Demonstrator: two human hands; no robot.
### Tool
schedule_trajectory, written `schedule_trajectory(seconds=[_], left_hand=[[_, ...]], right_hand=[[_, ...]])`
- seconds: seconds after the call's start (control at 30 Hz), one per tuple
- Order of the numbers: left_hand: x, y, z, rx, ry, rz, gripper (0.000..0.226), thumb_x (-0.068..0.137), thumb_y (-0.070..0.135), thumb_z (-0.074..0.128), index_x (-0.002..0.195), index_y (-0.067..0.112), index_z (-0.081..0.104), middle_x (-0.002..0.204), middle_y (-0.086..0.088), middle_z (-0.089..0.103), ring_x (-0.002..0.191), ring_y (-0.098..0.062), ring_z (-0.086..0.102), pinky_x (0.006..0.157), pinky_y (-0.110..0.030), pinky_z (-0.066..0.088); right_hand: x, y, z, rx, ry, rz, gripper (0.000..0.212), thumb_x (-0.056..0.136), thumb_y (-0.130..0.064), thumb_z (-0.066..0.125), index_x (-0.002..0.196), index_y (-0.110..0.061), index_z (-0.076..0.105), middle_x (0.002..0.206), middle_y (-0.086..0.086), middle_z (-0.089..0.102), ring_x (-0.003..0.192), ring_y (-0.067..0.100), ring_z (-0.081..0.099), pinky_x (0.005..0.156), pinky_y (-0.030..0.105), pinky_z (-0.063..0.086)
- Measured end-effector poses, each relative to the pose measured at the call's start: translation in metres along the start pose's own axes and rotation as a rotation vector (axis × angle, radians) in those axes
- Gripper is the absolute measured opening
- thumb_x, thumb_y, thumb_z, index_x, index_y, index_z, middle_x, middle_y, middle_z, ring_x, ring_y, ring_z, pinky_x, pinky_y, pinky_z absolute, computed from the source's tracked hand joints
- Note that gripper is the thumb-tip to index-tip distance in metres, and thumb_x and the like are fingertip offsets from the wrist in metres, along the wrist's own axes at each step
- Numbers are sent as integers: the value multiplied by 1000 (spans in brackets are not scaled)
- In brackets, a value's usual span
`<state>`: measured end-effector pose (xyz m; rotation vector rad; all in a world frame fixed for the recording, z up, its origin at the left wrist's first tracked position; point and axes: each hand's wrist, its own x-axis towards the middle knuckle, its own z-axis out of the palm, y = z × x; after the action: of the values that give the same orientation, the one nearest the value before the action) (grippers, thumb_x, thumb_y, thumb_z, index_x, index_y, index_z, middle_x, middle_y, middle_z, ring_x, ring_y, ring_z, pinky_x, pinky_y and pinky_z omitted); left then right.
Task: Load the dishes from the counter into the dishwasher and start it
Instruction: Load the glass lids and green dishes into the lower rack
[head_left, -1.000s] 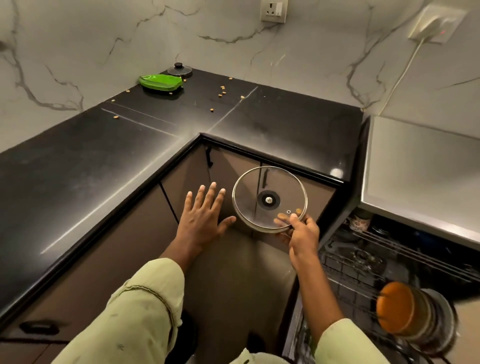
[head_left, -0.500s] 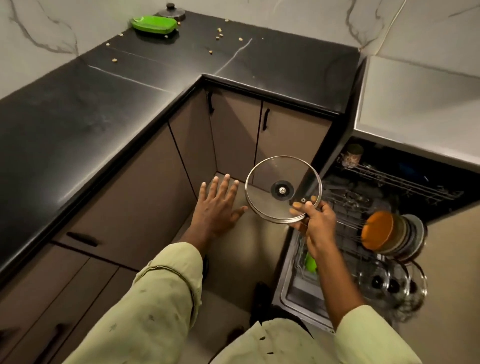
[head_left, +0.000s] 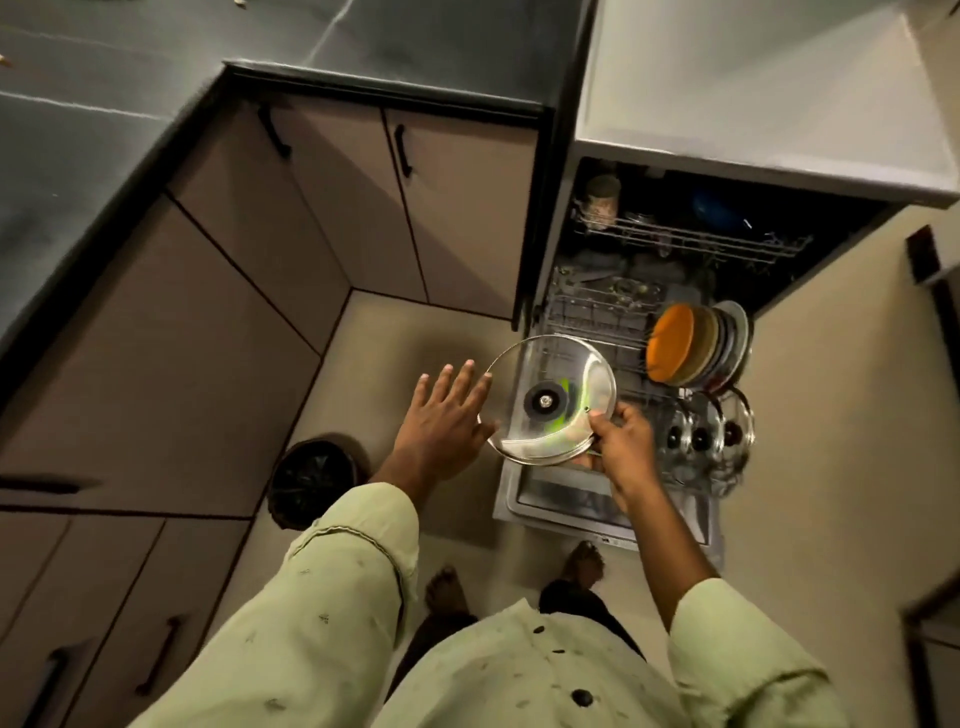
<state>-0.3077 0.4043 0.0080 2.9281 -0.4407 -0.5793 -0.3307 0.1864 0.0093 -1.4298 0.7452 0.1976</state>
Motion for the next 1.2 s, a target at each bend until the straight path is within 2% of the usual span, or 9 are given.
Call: schedule_trajectory(seconds=[0.17, 0.33, 0.47, 0.53, 0.7, 0.8, 0.93, 1.1, 1.2], left_hand=[[38, 79, 27, 15, -105, 35, 69, 103, 55, 26, 159, 22, 4, 167, -5, -3, 153, -28, -1, 121, -49, 0], [71, 145, 64, 34, -201, 106, 68, 104, 54, 25, 159, 23, 0, 167, -5, -7, 153, -29, -4, 121, -50, -1], [96, 173, 105, 25, -319, 165, 68, 104, 52, 24, 158, 23, -5, 166, -5, -12, 152, -28, -13, 122, -49, -7], [117, 179, 131, 26, -380, 193, 69, 104, 52, 24, 158, 24, -9, 165, -5, -17, 151, -28, -18, 121, -49, -10], [177, 189, 203, 93, -498, 249, 70, 105, 49, 26, 158, 23, -12, 163, -6, -22, 150, -28, -20, 121, -52, -7], [204, 198, 243, 114, -556, 293, 70, 106, 47, 26, 157, 23, -16, 162, -6, -26, 149, -29, -22, 121, -53, -7], [237, 209, 289, 143, -591, 313, 76, 105, 41, 34, 156, 21, -19, 161, -7, -27, 149, -29, -22, 121, -53, -7], [268, 227, 332, 123, -645, 281, 89, 101, 36, 48, 155, 17, -21, 161, -7, -28, 149, -29, -21, 119, -49, -10], [273, 233, 352, 125, -694, 246, 91, 100, 33, 48, 154, 15, -23, 161, -7, -28, 150, -28, -20, 120, -46, -9]], right_hand=[[40, 13, -78, -53, 15, 88, 12, 98, -7, 53, 109, -12, 57, 85, 9, 69, 61, 11, 68, 51, 35, 57], [74, 26, -138, -140, 95, 100, 26, 96, -8, 57, 121, -12, 52, 96, 13, 67, 79, 23, 68, 53, 37, 58], [102, 48, -166, -276, 159, 96, 28, 93, -15, 63, 120, -15, 54, 95, 10, 68, 84, 27, 69, 73, 55, 59], [125, 64, -177, -321, 185, 89, 26, 92, -18, 65, 117, -16, 55, 93, 12, 70, 83, 27, 69, 73, 57, 58], [193, 98, -187, -417, 299, 13, 16, 93, -15, 64, 102, -21, 53, 94, 6, 68, 83, 22, 66, 74, 34, 54], [231, 119, -191, -495, 366, -37, 19, 93, -14, 65, 110, -14, 56, 93, -1, 61, 85, 16, 60, 72, 21, 41], [271, 141, -194, -554, 415, -90, 23, 94, -14, 63, 115, -9, 56, 95, -2, 62, 83, 12, 59, 58, -1, 34], [307, 165, -194, -684, 459, -104, 24, 94, -17, 63, 116, -9, 57, 99, 1, 66, 86, 11, 60, 58, -4, 33], [323, 175, -188, -757, 489, -103, 24, 94, -18, 63, 115, -9, 57, 104, 8, 67, 94, 18, 63, 62, -2, 32]])
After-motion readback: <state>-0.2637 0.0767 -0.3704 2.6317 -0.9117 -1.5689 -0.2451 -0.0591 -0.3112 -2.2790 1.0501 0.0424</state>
